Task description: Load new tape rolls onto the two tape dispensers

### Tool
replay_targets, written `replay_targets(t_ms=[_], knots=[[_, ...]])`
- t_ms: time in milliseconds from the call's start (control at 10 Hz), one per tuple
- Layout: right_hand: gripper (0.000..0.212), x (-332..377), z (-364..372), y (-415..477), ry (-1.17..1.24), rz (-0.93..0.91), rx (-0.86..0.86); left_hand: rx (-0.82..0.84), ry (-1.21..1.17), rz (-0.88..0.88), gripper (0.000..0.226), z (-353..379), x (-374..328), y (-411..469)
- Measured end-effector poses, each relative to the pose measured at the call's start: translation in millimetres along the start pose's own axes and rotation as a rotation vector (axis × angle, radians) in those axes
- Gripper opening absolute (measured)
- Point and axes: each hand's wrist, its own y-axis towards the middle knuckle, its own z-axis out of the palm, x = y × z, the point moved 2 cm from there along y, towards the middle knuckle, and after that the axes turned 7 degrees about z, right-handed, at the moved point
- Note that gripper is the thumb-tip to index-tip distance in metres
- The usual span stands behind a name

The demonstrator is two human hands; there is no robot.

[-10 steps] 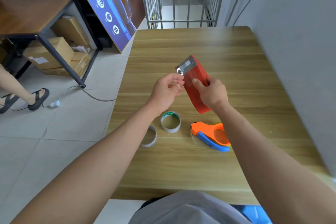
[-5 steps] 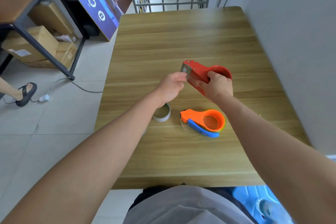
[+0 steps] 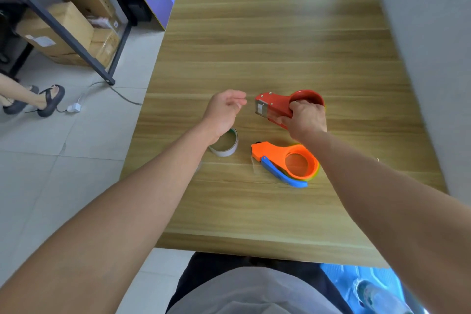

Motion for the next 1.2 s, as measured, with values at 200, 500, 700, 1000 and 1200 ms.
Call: replay_targets(t_ms=[200, 500, 700, 1000, 1200], knots=[[0.041, -6, 17, 11, -0.013, -0.023, 0.021, -0.025, -0.058, 0.011, 0.029, 13, 9, 4], [0.041, -15, 34, 15, 0.011, -0.006, 0.034, -0.071, -0.068, 0.027, 0.027, 22, 14, 6], [0.047, -8, 26, 14, 0.029, 0.007, 0.086, -0.086, -0.07, 0.023, 0.026, 22, 8, -1], [0.064, -2, 2, 0, -0.015, 0.027, 0.206, -0.111, -0.067, 0.082, 0.028, 8, -23, -20], [0.048, 7, -20, -7, 0.014, 0.028, 0.124, -0.162, -0.063, 0.116, 0.027, -3, -37, -35]])
